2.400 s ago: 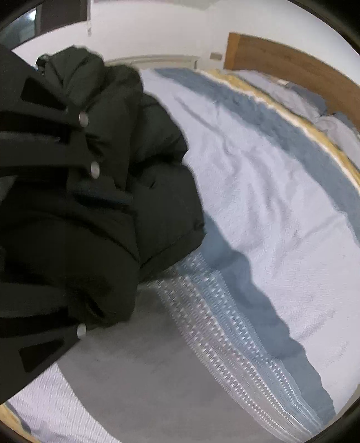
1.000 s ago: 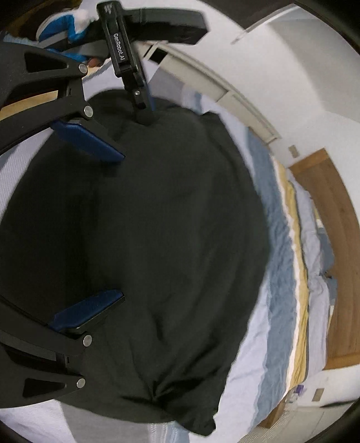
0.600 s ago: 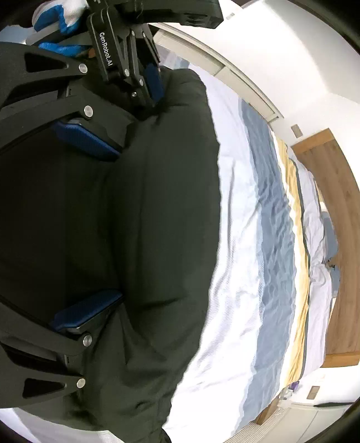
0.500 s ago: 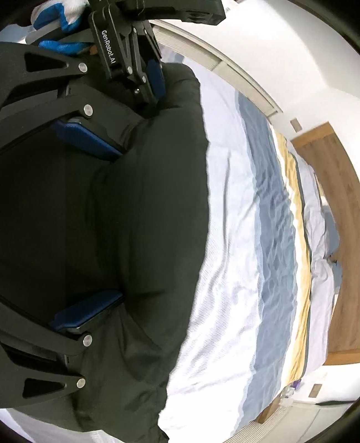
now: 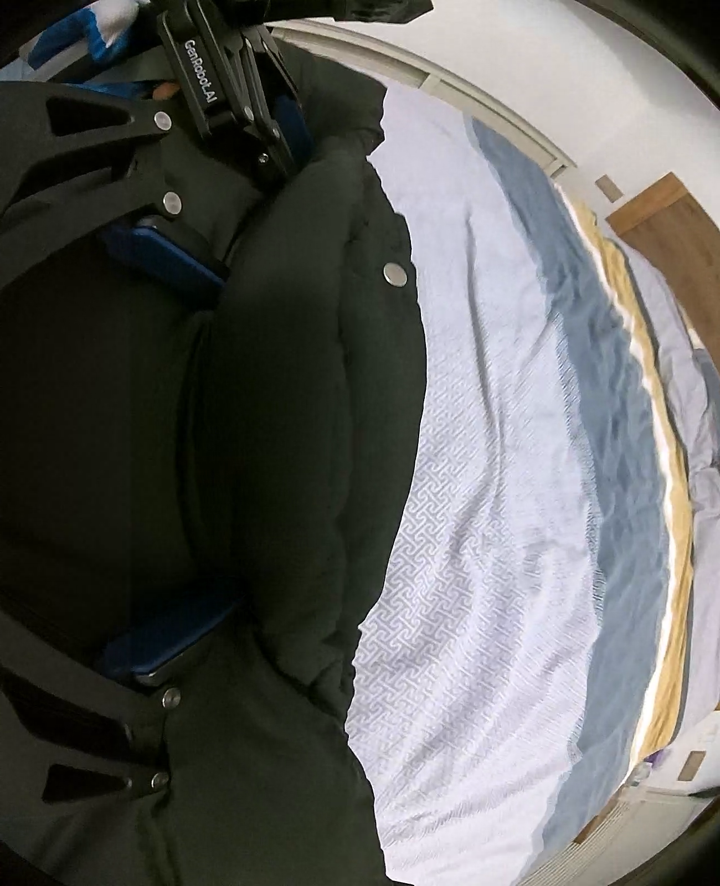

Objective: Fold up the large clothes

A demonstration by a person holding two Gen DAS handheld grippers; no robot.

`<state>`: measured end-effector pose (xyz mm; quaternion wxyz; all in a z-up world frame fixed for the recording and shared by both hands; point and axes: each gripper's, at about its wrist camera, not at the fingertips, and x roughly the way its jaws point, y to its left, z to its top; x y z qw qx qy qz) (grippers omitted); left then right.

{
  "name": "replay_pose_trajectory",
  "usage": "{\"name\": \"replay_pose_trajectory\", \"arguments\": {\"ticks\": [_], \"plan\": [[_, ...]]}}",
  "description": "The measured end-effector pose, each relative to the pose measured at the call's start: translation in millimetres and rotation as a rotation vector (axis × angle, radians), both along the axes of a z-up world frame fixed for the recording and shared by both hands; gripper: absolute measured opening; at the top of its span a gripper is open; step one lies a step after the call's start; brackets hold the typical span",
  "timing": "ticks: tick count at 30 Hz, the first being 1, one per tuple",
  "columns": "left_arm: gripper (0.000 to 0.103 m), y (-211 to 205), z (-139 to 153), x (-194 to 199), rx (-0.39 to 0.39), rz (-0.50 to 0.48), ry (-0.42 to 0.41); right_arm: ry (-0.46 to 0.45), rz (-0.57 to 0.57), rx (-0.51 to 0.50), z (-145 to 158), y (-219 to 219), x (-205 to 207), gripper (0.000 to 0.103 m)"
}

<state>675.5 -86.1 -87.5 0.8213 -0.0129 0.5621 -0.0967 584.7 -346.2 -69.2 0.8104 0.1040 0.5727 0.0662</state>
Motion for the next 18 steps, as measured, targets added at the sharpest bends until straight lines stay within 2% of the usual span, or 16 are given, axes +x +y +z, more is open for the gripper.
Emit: {"name": "replay_pose_trajectory", "arguments": {"ticks": [3, 6, 12, 15, 18], "plan": [[0.082, 0.8, 3.4, -0.5, -0.001, -0.010, 0.015, 0.016, 0.007, -0.001, -1.1, -0.6, 3.8, 0.101], [0.082, 9.1, 18.0, -2.3, -0.028, -0.021, 0.029, 0.021, 0.002, 0.019, 12.4, -7.9, 3.3, 0.101], [0.082, 51.0, 66.4, -15.1, -0.009, 0.059, -0.066, -0.081, -0.040, -0.074, 66.0, -30.6, -15.4, 0.101], [0.082, 65.4, 84.2, -31.8, -0.011, 0.076, -0.114, -0.122, -0.040, -0.070, 88.8, -35.1, -31.0, 0.101], [0.082, 74.0, 89.8, -56.6, -0.043, 0.079, -0.127, -0.153, -0.010, -0.050, 105.5, -31.5, -56.2, 0.101]]}}
